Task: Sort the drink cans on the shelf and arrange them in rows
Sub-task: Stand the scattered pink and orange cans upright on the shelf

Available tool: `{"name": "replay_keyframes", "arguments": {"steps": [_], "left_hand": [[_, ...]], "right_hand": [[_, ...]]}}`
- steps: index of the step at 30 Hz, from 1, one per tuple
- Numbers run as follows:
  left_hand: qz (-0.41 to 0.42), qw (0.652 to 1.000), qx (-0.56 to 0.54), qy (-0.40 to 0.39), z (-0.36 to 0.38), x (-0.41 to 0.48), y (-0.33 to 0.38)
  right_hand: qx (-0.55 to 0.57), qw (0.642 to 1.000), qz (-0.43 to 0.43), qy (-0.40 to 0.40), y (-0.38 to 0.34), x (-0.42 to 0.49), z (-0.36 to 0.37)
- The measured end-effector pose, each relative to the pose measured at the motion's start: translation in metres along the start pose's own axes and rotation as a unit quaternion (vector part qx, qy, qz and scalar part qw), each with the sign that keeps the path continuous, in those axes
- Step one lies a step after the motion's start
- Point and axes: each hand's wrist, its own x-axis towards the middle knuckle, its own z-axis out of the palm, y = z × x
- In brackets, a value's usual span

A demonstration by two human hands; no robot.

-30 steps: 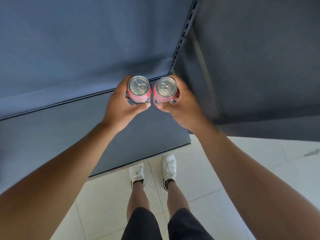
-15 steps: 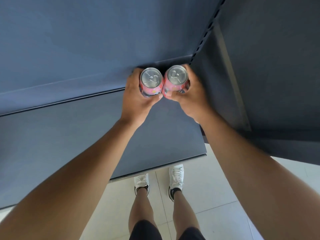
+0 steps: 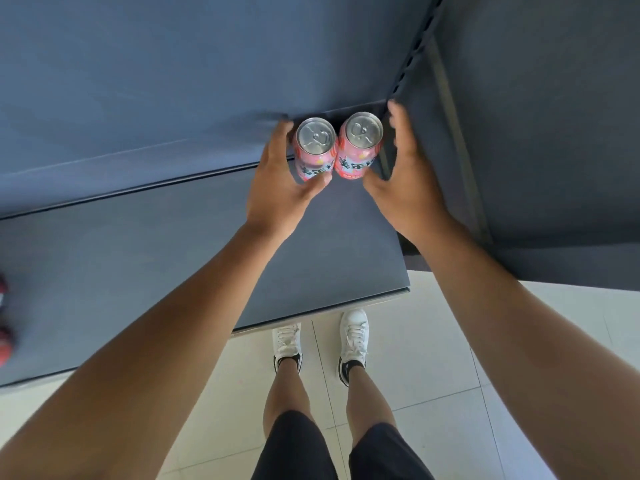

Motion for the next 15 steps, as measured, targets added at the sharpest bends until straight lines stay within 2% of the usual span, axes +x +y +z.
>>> {"name": "replay_keyframes", "arguments": {"steps": [5,8,12,15], "left_hand": [[0.106,0.976,0.185,-0.041,-0.036,-0.044,0.024],[0.151,0.956,0.249,-0.045,-0.053,-0.072,0.033],[0.163,0.942,0.291,-0.026,-0.078,-0.108,0.050],[0.142,0.935,0.325,-0.017,-0.100,-0.135,0.064]], "right_hand": [[-0.158,0.981,-0.076,-0.087,-0.029,-0.042,-0.023],[-0.201,0.964,-0.122,-0.125,-0.050,-0.065,-0.032],[-0.236,0.938,-0.183,-0.176,-0.076,-0.087,-0.041],[-0.262,0.912,-0.228,-0.218,-0.100,-0.099,-0.047]]}}
